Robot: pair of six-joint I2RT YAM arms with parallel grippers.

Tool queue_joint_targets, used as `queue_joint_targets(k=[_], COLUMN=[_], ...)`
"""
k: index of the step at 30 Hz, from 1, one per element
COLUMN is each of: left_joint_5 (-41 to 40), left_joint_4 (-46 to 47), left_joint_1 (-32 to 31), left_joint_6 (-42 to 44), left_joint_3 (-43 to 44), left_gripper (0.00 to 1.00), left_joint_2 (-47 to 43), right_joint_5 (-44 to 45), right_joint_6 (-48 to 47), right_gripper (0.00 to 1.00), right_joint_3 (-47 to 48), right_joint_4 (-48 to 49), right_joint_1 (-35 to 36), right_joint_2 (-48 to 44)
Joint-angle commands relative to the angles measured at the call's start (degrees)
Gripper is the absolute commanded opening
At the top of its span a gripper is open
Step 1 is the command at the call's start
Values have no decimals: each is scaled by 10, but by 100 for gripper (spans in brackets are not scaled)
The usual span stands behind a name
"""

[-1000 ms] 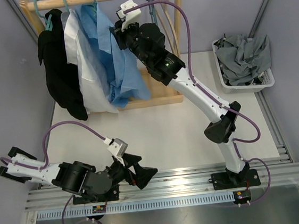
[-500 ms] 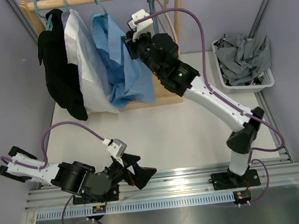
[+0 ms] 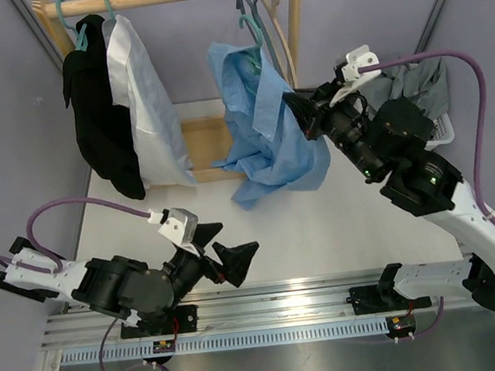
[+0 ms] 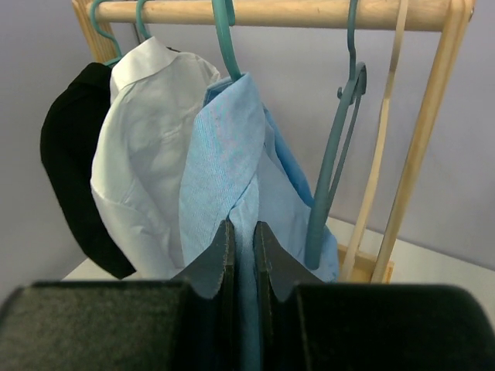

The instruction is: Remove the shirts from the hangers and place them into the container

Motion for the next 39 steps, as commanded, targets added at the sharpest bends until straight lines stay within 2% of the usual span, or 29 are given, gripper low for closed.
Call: queue_joint_targets(k=[1,2,3,4,6,10,18,23,39], left_joint_5=[-132,-141,-139,-128,-97,-12,162,259,325], left_joint_4=[132,190,308,357,414,377,339,328,334], left_joint_1=[-3,1,7,13,41,113,270,362,374], left_joint_6=[159,274,334,417,449,390,309,226,193], left_joint_3=[55,52,42,36,34,51,83,93,181], left_gripper=[99,99,99,99,99,99,99,99,99], left_joint_2=[23,25,24,22,23,35,76,107,201], right_joint_5=[-29,-54,-69,-94,-121,-179,-226,-247,-244], right_joint_6=[62,73,91,99,122,151,181,187,182], right_gripper=[0,0,0,0,0,0,0,0,0], right_joint_3=[-12,-13,-18,-21,-27,-35,-41,-43,-59], right_joint_4=[-75,-107,-118,-129,-158,-195,-224,-230,-228], right_joint_1=[9,12,11,13,13,13,15,15,14], right_joint_2=[-41,-47,-59,-65,-79,-95,-136,-150,-162])
